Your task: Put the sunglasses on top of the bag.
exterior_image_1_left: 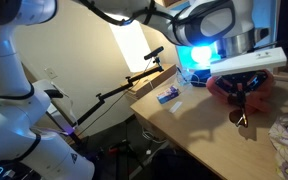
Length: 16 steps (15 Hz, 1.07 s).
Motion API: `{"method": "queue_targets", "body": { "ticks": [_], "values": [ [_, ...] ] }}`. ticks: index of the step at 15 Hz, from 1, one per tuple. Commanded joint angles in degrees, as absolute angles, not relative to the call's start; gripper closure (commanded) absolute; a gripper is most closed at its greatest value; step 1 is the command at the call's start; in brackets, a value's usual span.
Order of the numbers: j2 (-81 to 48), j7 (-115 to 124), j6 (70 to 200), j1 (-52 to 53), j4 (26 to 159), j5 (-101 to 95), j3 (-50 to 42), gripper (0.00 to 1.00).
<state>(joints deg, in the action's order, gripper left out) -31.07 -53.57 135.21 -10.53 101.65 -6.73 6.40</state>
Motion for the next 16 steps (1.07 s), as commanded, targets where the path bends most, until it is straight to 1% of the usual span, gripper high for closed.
{"method": "queue_targets", "body": {
  "ticks": [1, 9, 16],
  "values": [
    [-28.6, -53.2, 140.3, -11.0, 104.9, -4.5, 5.1, 0.97],
    [-28.6, -41.2, 158.7, -9.9, 107.6, -6.2, 1.0, 0.97],
    [-29.8, -30.6, 160.2, -10.3, 107.5, -8.3, -3.4, 0.97]
  ]
}}
